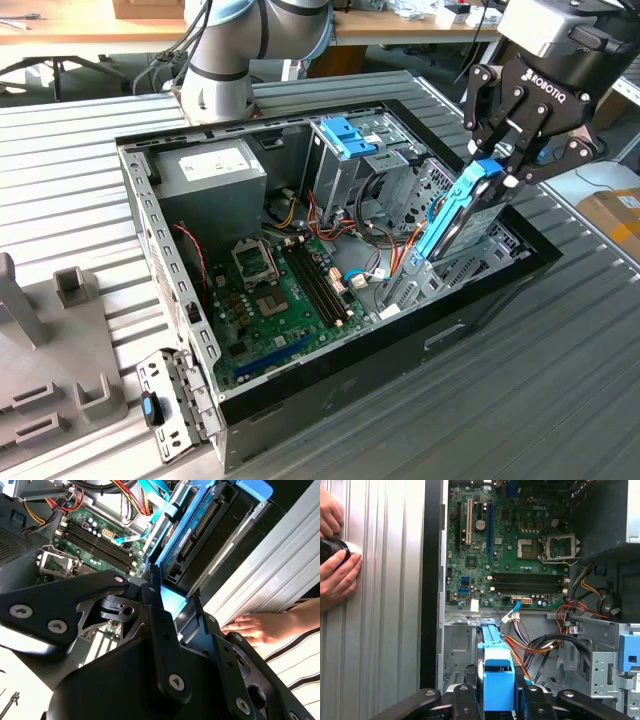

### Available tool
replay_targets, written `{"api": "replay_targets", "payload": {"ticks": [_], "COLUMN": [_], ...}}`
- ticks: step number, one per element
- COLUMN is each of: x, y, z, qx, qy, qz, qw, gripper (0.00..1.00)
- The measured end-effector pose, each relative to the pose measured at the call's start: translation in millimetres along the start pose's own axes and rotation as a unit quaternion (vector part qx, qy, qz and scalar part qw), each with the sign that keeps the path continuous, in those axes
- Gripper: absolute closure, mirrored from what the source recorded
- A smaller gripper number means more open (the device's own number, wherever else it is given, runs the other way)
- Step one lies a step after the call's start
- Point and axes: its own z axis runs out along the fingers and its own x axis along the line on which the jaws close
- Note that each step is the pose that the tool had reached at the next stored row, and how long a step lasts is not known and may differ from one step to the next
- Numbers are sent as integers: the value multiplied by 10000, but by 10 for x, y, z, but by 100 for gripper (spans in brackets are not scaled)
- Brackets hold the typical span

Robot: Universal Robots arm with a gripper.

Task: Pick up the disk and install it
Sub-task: 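Pick up the disk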

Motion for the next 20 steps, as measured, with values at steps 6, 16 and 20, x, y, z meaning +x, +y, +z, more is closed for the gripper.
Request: {"api": "replay_targets", "payload": {"ticks": [6, 16, 20], "x": [2, 12, 12], "y": [3, 22, 21], "z": [137, 362, 363], "qx": [3, 10, 10], "qy": [0, 3, 2], "qz": [-11, -67, -67], "qw": [10000, 10000, 10000], "gripper": [64, 64, 64]}}
